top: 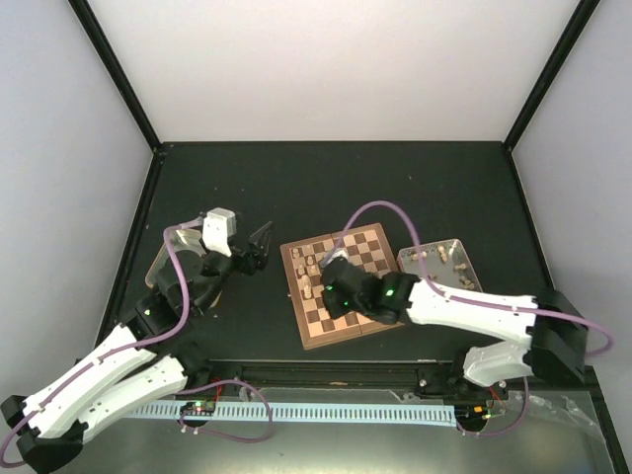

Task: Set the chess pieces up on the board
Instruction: Place the chess piece on the chessboard.

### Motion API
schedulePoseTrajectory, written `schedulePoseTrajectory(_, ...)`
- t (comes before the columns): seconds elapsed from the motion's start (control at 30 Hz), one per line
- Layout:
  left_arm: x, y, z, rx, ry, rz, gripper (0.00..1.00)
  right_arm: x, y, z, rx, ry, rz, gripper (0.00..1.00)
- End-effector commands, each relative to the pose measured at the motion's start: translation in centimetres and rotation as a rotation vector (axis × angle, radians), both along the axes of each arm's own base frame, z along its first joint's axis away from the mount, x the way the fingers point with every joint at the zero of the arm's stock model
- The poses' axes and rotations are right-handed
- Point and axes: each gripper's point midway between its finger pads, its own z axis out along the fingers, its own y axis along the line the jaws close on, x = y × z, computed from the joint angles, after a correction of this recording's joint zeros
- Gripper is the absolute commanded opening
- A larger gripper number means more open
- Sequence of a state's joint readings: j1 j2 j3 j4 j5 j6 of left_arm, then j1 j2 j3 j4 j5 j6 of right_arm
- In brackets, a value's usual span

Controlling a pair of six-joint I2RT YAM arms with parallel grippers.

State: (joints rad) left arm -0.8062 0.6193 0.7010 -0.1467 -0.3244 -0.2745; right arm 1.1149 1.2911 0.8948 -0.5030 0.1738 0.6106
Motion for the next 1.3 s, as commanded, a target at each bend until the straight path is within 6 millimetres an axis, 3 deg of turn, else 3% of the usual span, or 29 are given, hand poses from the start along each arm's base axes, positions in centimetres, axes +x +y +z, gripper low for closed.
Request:
schedulePoseTrajectory(0.0,0.1,2.4,0.7,-0.011,0.010,0.105,0.81,0.0,0.8,-1.0,-0.183,-0.125,-0.038,0.01)
schedulePoseTrajectory(0.2,0.1,2.8,0.3,0.006,0.016,0.123,0.81,-2.1,3.8,-3.2,-0.258,-0.090,0.040,0.01)
schedulePoseTrajectory(0.57,0.5,2.6,-0.4,0.041,0.020,0.123,0.82,-3.8,5.0,-5.6,-0.264,0.007,0.108,0.02)
schedulePoseTrajectory(0.9,0.9,2.4,-0.7,0.060,0.024,0.127,0.83,-3.6,6.0,-6.9,-0.297,0.013,0.132,0.03)
schedulePoseTrajectory(1.27,1.3,2.3,-1.0,0.069,0.031,0.133,0.83,-2.7,5.6,-8.1,-0.351,-0.009,0.079,0.05)
